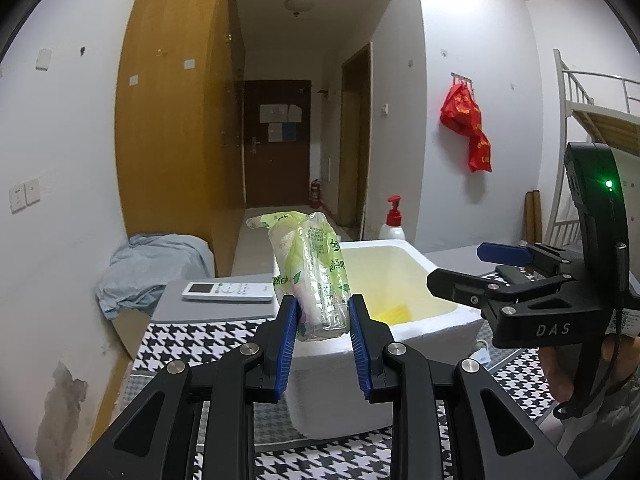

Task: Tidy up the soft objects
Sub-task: 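Lower the foam stick into the foam box and open the right tool, then lower the green packet into the foam box and open the left tool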

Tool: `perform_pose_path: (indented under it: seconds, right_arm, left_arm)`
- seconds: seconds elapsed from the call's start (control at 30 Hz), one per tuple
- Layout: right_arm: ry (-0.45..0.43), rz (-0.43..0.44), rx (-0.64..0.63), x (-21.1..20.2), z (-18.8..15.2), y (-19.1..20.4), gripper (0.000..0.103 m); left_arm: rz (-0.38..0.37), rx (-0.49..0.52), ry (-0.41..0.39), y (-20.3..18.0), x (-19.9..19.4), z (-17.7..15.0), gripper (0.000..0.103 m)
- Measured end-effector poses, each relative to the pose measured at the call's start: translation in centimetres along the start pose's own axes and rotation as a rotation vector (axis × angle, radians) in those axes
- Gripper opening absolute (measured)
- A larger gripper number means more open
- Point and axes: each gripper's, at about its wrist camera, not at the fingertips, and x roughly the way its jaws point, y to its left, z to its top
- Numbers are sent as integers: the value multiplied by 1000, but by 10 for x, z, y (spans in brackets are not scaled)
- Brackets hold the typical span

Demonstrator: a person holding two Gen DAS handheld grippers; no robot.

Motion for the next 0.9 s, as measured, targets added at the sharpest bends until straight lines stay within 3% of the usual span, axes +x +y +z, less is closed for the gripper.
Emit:
perform_pose_path:
  seconds: [0.9]
  right_arm:
    - [-6,-39,40,-21,-17,-41,101]
  left_arm:
    - [-43,31,38,-23,37,17,28]
